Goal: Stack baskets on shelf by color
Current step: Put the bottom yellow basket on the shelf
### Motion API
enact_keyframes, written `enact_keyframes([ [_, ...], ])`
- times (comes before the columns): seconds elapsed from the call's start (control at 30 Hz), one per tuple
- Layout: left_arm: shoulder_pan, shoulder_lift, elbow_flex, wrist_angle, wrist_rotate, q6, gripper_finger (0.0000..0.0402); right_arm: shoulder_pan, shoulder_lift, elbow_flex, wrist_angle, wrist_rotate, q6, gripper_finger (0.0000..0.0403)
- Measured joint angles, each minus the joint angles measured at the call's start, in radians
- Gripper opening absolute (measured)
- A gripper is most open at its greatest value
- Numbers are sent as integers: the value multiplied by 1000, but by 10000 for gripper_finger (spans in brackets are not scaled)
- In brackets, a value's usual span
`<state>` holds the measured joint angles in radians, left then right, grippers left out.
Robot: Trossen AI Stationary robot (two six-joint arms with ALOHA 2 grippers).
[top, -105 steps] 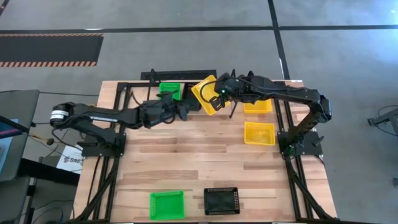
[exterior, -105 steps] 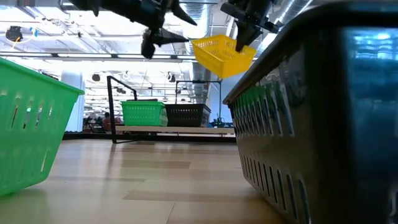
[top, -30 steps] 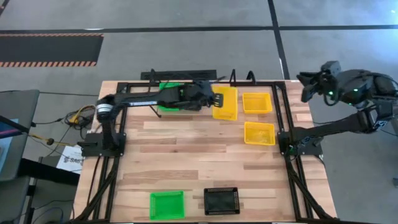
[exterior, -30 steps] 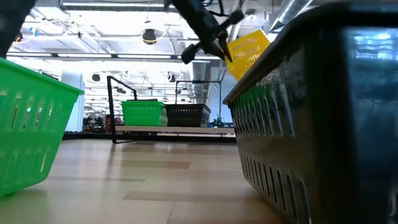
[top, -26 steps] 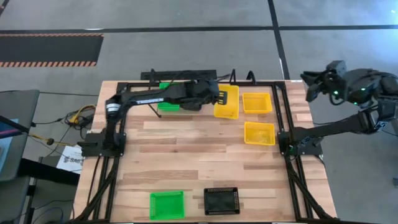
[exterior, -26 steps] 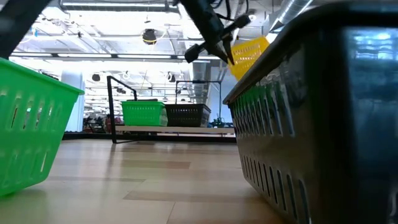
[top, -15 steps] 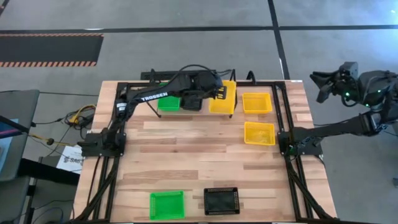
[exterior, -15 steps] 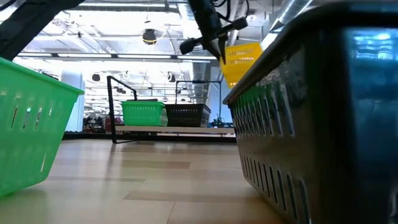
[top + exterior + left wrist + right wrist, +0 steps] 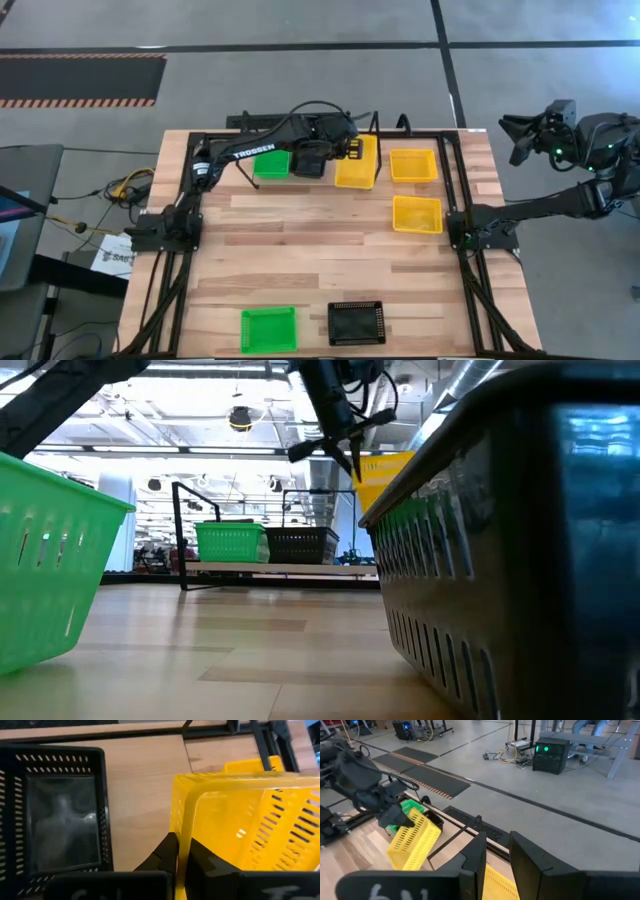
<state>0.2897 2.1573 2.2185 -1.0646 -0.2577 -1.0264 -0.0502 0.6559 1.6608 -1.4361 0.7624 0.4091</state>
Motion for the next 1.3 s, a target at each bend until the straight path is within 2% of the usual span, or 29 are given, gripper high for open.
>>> enact_keyframes([
  [0.37,28,88,0,24,95,59,0,0,0,0,0,0,0,102],
  [0.6,82,87,0,24,100,99,0,0,0,0,0,-1,1,102],
  [0.73,120,87,0,28,152,125,0,0,0,0,0,-1,8,102],
  [0.87,140,87,0,36,135,149,0,0,0,0,3,-1,8,102],
  [0.97,159,87,0,35,163,154,0,0,0,0,9,-1,9,102],
  [1.17,168,87,0,56,147,185,0,0,0,0,9,-2,10,102],
  [1.3,178,87,0,93,178,194,0,0,0,0,9,-2,12,102],
])
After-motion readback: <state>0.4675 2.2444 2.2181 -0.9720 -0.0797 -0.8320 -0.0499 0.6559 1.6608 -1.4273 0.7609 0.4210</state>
